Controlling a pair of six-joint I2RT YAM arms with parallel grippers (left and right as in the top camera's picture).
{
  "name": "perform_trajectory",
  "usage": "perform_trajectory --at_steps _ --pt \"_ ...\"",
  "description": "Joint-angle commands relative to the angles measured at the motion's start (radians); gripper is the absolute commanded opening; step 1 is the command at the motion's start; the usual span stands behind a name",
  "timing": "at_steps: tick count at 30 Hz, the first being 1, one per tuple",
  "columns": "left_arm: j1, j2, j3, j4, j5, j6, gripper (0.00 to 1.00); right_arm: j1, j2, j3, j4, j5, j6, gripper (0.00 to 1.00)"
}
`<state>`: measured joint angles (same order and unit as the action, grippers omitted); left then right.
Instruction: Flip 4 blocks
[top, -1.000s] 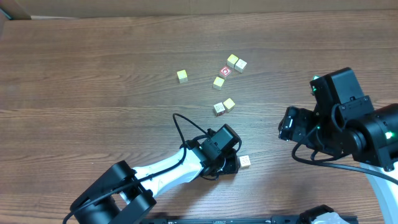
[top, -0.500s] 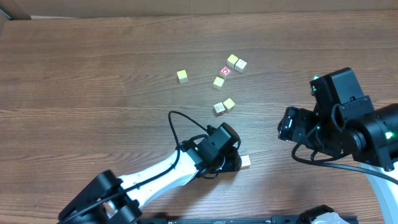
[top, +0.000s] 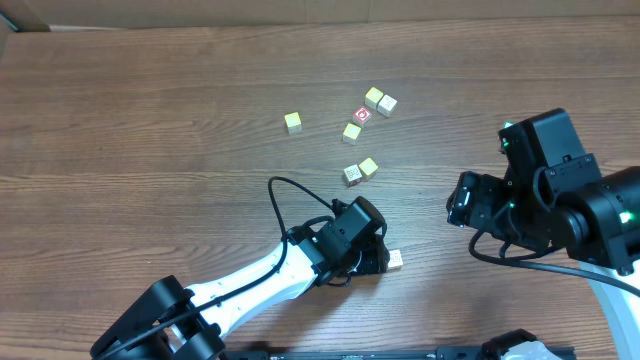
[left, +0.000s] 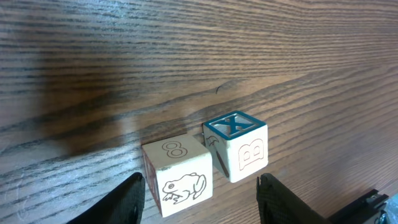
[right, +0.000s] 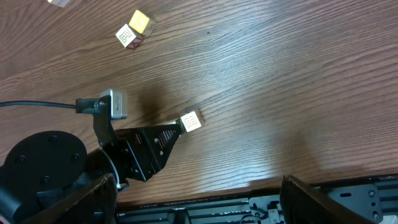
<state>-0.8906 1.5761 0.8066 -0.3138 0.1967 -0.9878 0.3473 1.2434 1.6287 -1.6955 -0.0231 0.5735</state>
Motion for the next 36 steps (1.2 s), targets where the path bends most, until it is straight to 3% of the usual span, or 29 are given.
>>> perform_trajectory --at_steps 1,11,16,21,24,36 --pt "-0.007 -0.017 0.002 0.007 -0.020 0.023 0.52 -0.001 -0.009 0.022 0.002 -0.006 -0.024 0.84" --pt "0.013 -0.017 0.051 0.019 -0.027 0.050 0.52 -0.001 -0.009 0.022 0.002 -0.014 -0.034 0.84" --pt "0.109 -0.016 0.238 -0.252 -0.157 0.146 0.58 -0.001 -0.009 0.022 0.002 -0.030 -0.048 0.84" --pt "0.247 0.012 0.401 -0.414 -0.167 0.245 0.59 -0.001 -0.009 0.022 0.002 -0.032 -0.048 0.85" --pt "0.314 0.064 0.474 -0.449 -0.146 0.305 0.50 -0.001 -0.009 0.022 0.002 -0.032 -0.048 0.85" --pt "0.315 0.395 0.720 -0.462 -0.092 0.305 0.49 -0.001 -0.009 0.022 0.002 -0.032 -0.048 0.85"
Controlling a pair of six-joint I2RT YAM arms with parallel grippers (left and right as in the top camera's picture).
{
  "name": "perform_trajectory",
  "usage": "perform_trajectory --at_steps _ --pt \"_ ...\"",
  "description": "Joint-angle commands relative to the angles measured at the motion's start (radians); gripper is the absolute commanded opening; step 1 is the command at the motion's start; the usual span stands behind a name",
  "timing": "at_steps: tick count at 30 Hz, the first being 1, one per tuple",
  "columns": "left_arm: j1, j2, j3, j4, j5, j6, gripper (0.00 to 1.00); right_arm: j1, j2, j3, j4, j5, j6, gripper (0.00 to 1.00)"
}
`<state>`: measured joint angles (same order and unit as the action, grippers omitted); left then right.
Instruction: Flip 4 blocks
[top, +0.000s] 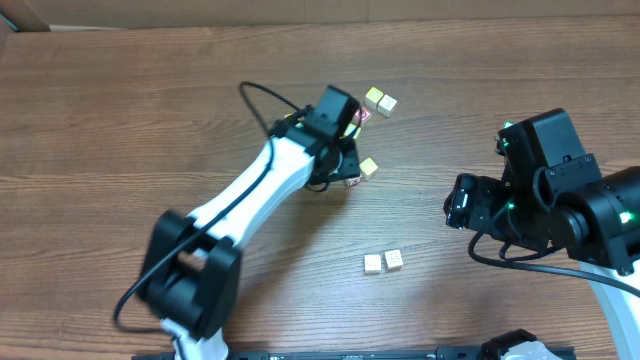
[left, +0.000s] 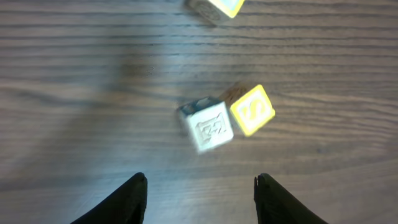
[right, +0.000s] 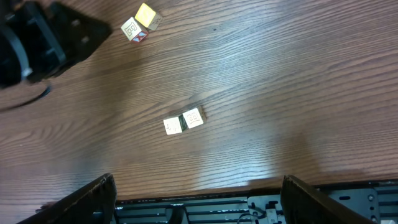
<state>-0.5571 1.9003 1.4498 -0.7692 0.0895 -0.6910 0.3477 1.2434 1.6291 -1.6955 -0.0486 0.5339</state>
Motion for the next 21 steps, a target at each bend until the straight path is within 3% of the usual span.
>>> perform_trajectory --at_steps 1,8,21 --pt "-0.019 0.098 0.101 -0.013 0.016 0.003 0.50 -0.001 -0.009 0.022 0.002 -0.007 -0.008 0.85" --pt "-0.019 0.215 0.201 -0.055 0.013 -0.023 0.45 -0.001 -0.009 0.021 0.002 -0.015 -0.016 0.86" --pt "-0.019 0.238 0.201 -0.138 -0.071 -0.096 0.40 -0.001 -0.009 0.021 0.002 -0.018 -0.035 0.86"
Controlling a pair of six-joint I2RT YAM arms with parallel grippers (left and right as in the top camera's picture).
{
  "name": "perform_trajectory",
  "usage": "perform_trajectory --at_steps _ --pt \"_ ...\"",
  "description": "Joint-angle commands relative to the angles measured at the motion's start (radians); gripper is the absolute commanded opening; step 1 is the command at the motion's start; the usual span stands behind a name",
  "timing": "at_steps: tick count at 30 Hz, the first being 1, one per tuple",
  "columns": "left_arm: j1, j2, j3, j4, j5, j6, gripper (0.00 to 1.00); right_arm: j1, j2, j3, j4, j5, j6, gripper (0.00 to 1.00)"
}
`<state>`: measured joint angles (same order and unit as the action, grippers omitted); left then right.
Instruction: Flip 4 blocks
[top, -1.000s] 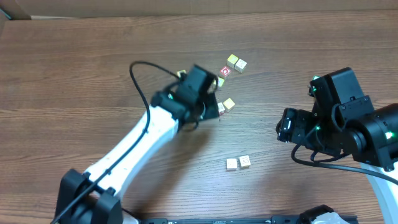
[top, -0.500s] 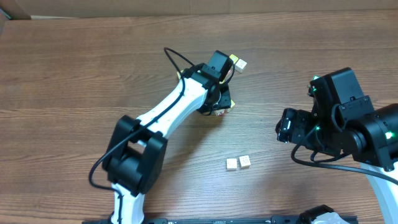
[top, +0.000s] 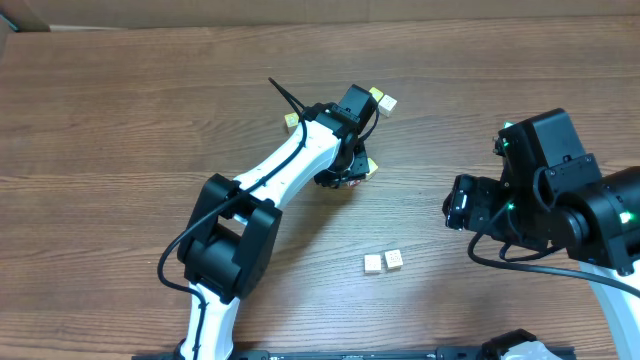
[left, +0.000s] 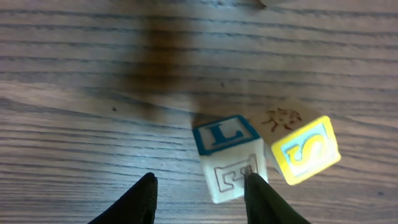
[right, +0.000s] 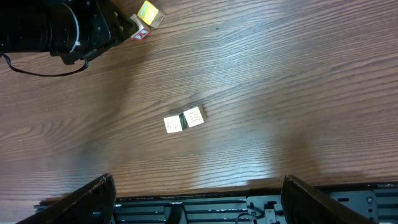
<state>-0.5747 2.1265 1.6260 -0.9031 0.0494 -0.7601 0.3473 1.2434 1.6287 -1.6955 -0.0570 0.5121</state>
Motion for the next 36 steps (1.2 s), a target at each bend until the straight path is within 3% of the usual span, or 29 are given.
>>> perform_trajectory --at_steps 1,9,17,20,25,36 --pt "-0.001 0.012 0.025 -0.005 -0.031 -0.027 0.41 -0.001 -0.009 0.022 0.002 -0.009 -0.013 0.86" --pt "-0.003 0.028 0.025 0.076 0.055 0.045 0.44 -0.001 -0.009 0.022 0.002 -0.016 -0.013 0.86" --pt "-0.004 0.029 0.024 0.055 0.042 0.042 0.45 -0.001 -0.009 0.022 0.002 -0.016 -0.016 0.86" --pt "-0.004 0.029 0.024 0.011 -0.008 -0.011 0.39 -0.001 -0.009 0.022 0.002 -0.016 -0.016 0.86" --pt "-0.002 0.032 0.018 -0.005 -0.026 -0.015 0.39 -0.001 -0.009 0.022 0.002 -0.016 -0.016 0.86" --pt "-0.002 0.103 0.021 0.060 0.060 0.032 0.40 -0.001 -0.009 0.022 0.002 -0.016 -0.016 0.87"
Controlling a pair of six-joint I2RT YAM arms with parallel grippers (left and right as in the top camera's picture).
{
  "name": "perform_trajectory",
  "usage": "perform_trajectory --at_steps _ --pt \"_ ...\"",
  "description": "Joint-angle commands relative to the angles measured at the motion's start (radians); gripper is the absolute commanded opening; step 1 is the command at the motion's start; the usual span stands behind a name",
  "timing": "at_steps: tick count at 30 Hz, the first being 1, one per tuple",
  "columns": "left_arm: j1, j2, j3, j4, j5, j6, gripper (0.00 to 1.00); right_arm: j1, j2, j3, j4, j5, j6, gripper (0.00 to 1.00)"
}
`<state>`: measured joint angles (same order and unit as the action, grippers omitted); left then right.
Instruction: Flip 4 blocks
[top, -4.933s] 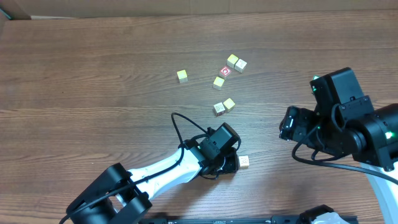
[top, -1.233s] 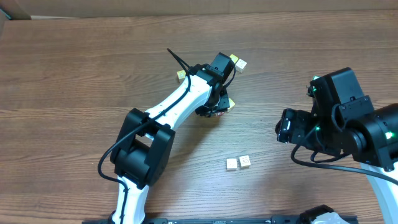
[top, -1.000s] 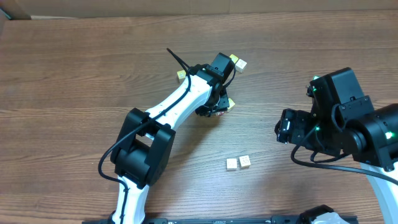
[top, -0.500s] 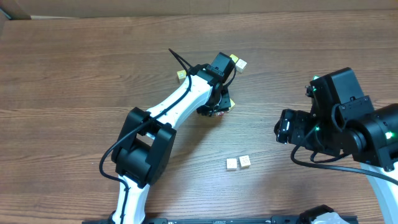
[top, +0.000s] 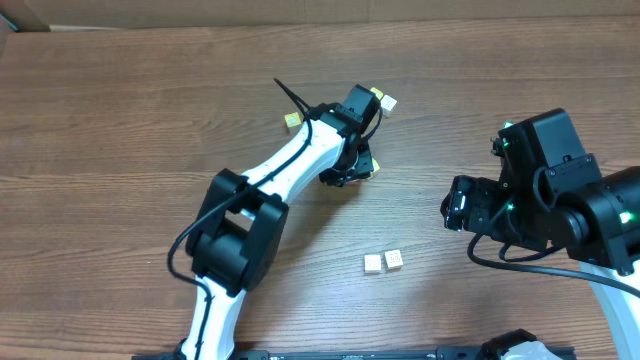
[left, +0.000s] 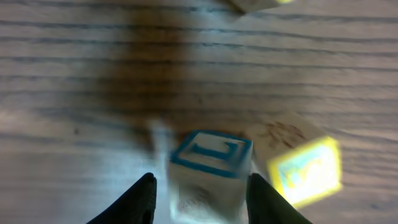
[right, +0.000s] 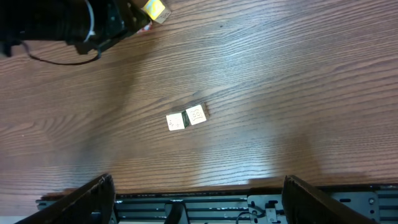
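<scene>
Small wooden letter blocks lie on the brown table (top: 120, 150). My left gripper (top: 352, 168) is down in the far cluster. In the left wrist view it (left: 199, 200) is open, its fingers on either side of a block with a blue L on top (left: 210, 168). That picture is blurred. A yellow-faced block (left: 305, 171) touches the L block on the right. Two pale blocks (top: 384, 262) sit side by side near the front, seen too as a pair of blocks (right: 186, 117) in the right wrist view. My right gripper (right: 199, 205) hangs wide open, holding nothing.
More blocks lie around the cluster: one (top: 290, 119) to the left and one (top: 385, 101) just behind the left wrist. The right arm's body (top: 560, 200) fills the right side. The left arm (top: 270, 190) stretches diagonally across the middle. The table's front edge (right: 249, 183) lies below the right gripper.
The left gripper has come lower and closer to the L block, which now sits centred between its open fingers instead of by the right finger. The right arm has not moved.
First my left gripper stood open at the front by two blocks, one with an 8 and a frog, one with X and B. Then it was over the far cluster, those two left side by side. It then hung close above the L block and now straddles it.
</scene>
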<state>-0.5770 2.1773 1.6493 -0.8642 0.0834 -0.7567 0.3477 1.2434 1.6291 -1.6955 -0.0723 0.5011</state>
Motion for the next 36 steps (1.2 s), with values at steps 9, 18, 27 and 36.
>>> perform_trajectory --at_steps 9,18,27,36 --pt "0.002 0.052 0.000 0.028 0.025 0.024 0.28 -0.001 -0.009 0.021 0.002 -0.001 -0.005 0.87" --pt "0.008 0.051 0.048 -0.010 0.021 0.029 0.39 -0.001 -0.009 0.022 0.002 -0.001 -0.005 0.87" --pt "0.009 0.051 0.132 -0.083 0.014 0.055 0.35 -0.001 -0.009 0.021 0.002 -0.001 -0.005 0.87" --pt "0.007 0.052 0.132 -0.116 0.013 0.055 0.31 -0.001 -0.009 0.022 0.002 -0.001 -0.005 0.87"
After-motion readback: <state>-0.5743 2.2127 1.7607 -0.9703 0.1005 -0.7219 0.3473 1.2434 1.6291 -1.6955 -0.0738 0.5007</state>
